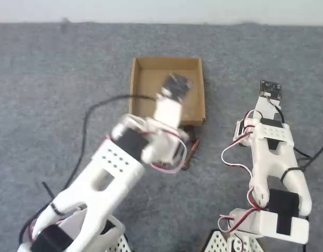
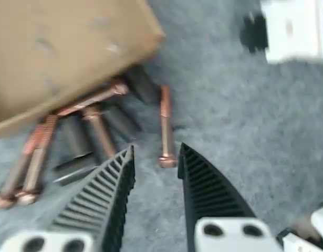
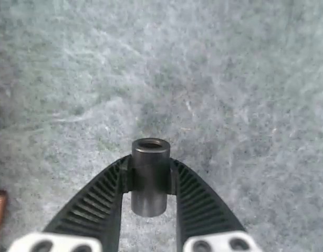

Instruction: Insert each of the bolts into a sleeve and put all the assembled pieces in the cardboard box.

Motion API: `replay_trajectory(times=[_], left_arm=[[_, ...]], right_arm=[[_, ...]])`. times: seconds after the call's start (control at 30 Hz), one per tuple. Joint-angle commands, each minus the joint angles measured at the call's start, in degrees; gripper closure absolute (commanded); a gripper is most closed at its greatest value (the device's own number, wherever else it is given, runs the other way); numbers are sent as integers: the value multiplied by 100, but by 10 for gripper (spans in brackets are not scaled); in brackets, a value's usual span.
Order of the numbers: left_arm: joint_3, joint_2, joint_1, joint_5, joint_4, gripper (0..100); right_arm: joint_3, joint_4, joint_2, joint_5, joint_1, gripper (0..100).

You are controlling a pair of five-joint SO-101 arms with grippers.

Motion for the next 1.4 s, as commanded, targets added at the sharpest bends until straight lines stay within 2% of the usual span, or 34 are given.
replay_trajectory(times=[0.0,0.13,0.47,0.63,0.77,1.17,1.37], left_arm=[[734,-26,123,9,-1108,867],[1138,-26,141,9,-1574,867],[1130,35,149,26,-1618,866],[497,1152,132,44,-1512,866],[-136,1890,123,44,-1037,870],[-277,2541,167,44,-1160,866],[-277,2585,422,44,-1169,868]], right_arm=[[-273,-66,-75,79,84,992],[-273,-66,-66,79,57,992],[-273,-66,-48,79,57,992],[-273,-66,-40,79,57,992],[-273,-66,-40,79,57,992],[-273,-66,-40,88,57,992],[-273,-66,-31,246,48,992]])
